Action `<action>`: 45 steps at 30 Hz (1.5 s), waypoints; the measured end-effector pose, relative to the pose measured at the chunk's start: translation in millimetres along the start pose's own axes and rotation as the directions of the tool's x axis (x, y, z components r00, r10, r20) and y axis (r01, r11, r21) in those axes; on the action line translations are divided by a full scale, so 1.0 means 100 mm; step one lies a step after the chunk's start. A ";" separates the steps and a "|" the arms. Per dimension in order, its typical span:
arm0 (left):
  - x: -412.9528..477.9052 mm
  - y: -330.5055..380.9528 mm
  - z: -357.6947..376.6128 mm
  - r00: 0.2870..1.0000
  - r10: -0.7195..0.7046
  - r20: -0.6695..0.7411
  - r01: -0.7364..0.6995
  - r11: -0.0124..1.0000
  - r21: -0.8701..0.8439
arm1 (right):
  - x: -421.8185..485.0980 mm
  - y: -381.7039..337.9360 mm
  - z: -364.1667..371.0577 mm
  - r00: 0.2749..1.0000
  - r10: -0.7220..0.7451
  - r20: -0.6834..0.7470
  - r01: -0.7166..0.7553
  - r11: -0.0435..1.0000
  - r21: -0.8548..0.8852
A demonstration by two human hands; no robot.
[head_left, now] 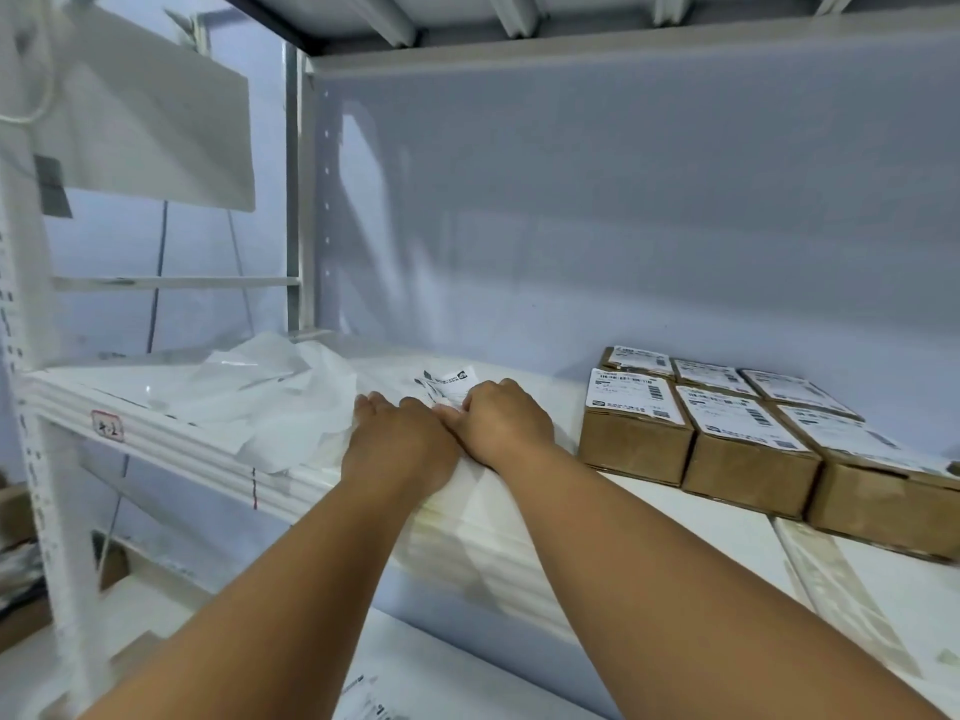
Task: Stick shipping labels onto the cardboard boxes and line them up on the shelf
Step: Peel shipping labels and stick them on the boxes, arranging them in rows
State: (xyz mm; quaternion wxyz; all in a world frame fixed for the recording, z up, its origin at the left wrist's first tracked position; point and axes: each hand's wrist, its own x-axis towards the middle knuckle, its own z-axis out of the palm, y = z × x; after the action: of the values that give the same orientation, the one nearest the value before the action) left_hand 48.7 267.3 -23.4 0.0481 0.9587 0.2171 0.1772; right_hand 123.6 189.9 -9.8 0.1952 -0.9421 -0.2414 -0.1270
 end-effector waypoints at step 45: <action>-0.97 0.77 -0.87 0.998 -0.029 0.058 0.042 -0.395 -0.918 | -1.42 0.52 -1.53 0.821 0.101 -0.562 0.191 0.879 0.436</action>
State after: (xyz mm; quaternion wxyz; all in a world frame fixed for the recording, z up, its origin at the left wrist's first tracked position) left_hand -34.2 157.3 40.1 0.8332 0.4807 0.0021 0.2733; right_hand 7.0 24.9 63.9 0.4792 -0.7773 -0.2185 -0.3441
